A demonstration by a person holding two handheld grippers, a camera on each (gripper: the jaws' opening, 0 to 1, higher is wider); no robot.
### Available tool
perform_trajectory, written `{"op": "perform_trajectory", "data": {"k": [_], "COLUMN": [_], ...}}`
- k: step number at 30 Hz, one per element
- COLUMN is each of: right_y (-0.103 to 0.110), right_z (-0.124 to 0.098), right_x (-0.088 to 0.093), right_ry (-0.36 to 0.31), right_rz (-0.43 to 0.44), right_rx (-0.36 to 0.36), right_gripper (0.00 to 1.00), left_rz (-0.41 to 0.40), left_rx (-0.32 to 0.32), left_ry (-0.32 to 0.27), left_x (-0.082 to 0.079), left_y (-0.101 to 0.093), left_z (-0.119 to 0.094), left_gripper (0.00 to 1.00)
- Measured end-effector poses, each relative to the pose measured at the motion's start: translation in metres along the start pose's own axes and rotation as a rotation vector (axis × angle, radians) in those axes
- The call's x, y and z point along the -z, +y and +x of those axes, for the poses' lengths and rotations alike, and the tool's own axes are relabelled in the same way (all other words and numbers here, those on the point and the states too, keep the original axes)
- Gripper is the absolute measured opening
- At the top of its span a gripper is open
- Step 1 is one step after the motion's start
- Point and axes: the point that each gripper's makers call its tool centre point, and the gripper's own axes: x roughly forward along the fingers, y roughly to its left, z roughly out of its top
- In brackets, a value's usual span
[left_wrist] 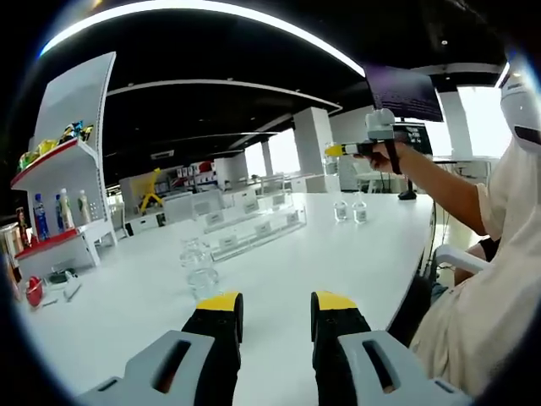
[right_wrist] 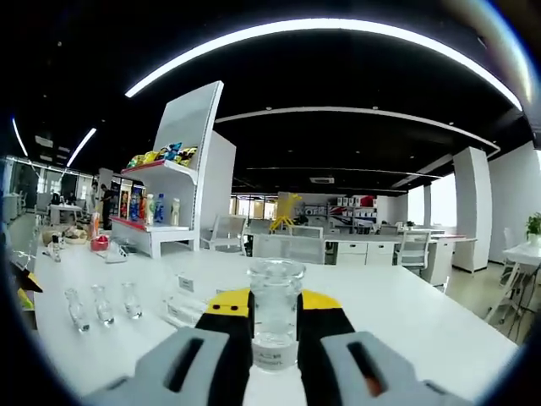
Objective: Identify the label on the chemical reagent bottle, grasp the chemical reagent bottle, and place it in the designated position on the reagent rack
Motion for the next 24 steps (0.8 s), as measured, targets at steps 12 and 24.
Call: {"op": "perform_trajectory", "data": {"k": [12, 24], "right_y": [0.006, 0.006], "right_z": [0.043, 0.076], "right_x": [-0.014, -0.024], "right_ry": [-0.001, -0.029], "right_rz": [-0.056, -0.018], "right_rx": [-0.014, -0.016], "right_gripper": [0.19, 0.19], "left_rz": [0.015, 0.014], "left_rx": [0.009, 0.016], "left_ry": [0.011, 0.016], "left_x": [-0.004, -0.004], "left_y": [-0.004, -0.003], "left_z": [0.003, 0.007], "left_gripper": [0.32, 0.32]}}
